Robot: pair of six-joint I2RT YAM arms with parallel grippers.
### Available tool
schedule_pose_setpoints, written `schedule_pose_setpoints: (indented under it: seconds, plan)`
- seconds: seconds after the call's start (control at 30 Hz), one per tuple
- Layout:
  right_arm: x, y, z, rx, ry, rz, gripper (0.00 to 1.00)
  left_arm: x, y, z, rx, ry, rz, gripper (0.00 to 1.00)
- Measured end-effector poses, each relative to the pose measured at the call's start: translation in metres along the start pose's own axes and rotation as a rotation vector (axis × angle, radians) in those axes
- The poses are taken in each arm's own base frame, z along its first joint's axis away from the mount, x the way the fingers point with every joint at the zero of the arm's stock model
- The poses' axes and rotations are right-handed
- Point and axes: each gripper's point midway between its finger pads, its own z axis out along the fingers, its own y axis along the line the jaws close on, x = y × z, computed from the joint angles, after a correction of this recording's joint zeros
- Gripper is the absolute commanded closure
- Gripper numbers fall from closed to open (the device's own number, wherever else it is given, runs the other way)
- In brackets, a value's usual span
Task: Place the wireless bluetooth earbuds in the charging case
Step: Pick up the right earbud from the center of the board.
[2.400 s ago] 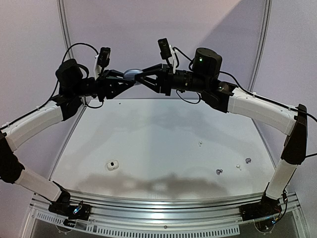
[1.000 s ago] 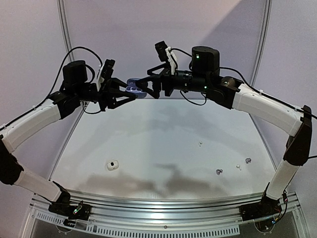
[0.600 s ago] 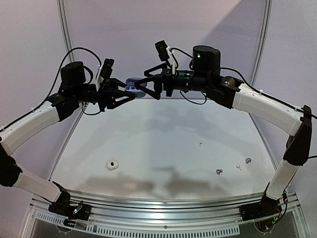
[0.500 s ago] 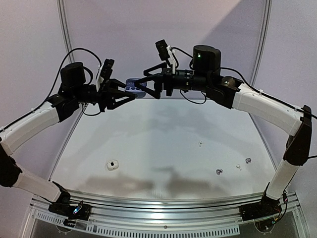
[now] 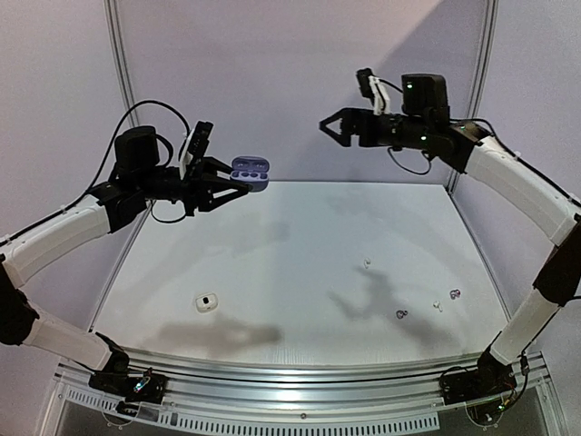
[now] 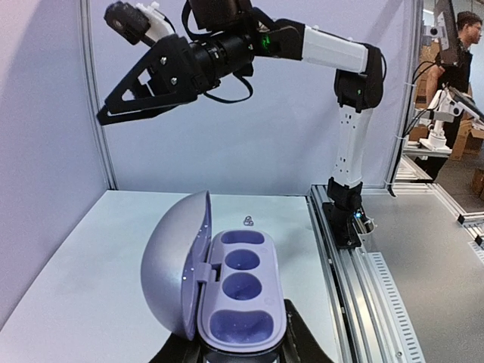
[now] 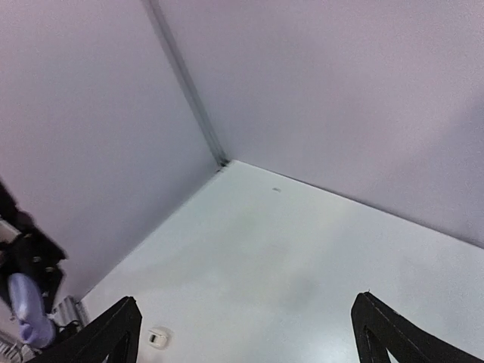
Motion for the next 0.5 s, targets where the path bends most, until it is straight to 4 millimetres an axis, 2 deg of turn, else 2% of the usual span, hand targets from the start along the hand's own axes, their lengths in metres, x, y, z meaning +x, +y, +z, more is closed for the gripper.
schedule_pose_setpoints:
  seconds: [0.07,0.13,0.2,0.27,0.33,0.4,0.43,0.5]
  plan:
    - [0.008,-0.057,-0.028,0.197,0.061,0.064,0.01,0.003,0.0,0.0,-0.003,0.003,-0.004,1.0]
    - [0.031,-0.114,-0.064,0.392,0.142,0.133,0.01,0.006,0.0,0.0,-0.005,0.002,-0.003,1.0]
    - [0.067,-0.167,-0.103,0.588,0.241,0.21,0.03,0.007,-0.001,0.0,-0.005,0.001,-0.001,1.0]
    - [0.112,-0.209,-0.141,0.757,0.357,0.277,0.13,0.007,-0.002,-0.001,-0.005,-0.002,0.002,1.0]
    - [0.166,-0.238,-0.182,0.907,0.506,0.335,0.23,0.006,-0.002,-0.001,-0.005,-0.007,0.01,1.0]
    - [0.21,-0.254,-0.218,1.011,0.643,0.385,0.35,0.006,-0.002,-0.001,-0.005,-0.009,0.012,1.0]
    - [0.226,-0.259,-0.235,1.052,0.698,0.407,0.39,0.006,-0.002,-0.001,-0.004,-0.009,0.012,1.0]
    - [0.243,-0.267,-0.263,1.12,0.767,0.442,0.41,0.005,-0.002,-0.001,-0.002,-0.011,0.013,1.0]
